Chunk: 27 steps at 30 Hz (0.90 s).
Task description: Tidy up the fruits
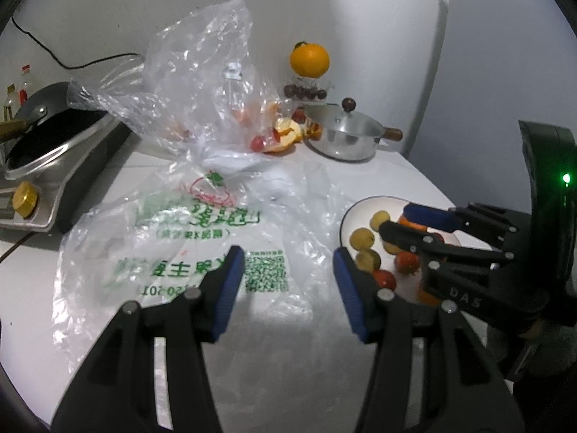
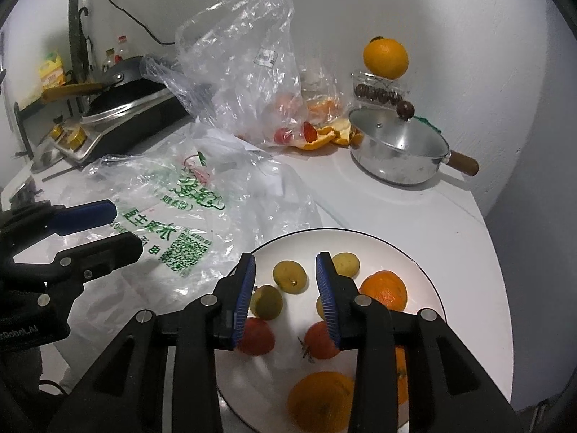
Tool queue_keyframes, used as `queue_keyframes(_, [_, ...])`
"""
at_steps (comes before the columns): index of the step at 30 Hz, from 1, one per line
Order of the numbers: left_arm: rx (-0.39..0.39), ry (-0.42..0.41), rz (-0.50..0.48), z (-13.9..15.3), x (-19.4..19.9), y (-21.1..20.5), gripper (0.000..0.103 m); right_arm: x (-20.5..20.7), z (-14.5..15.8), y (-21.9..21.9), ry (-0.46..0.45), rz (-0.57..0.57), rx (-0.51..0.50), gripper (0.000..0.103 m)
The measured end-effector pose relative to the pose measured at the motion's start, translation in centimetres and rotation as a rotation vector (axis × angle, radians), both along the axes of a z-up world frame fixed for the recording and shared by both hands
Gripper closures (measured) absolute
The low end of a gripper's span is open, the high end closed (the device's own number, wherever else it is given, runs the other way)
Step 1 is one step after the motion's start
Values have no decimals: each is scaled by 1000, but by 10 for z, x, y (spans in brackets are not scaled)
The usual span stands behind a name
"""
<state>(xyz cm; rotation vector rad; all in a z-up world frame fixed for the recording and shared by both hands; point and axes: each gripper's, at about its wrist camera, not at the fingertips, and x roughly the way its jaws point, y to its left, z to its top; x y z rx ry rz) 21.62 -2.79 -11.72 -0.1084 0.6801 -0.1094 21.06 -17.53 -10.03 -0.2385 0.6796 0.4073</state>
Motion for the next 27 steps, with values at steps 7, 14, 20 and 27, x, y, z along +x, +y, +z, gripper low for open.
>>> queue_keyframes(7, [4,-37,10,13,-19,5,50,-19,12,3,-32,6,0,66])
queue_keyframes(14, [6,-72,25,25,-39,12,50,-38,26,9,-71,15,5,66])
queue_keyframes(20, [11,-103,34,35,-58,16,50,-55,37,12,-104,19,5,66])
queue_keyframes(27, [16,-154,40,48,-80,16,36,-78,51,14,-146,21,12,66])
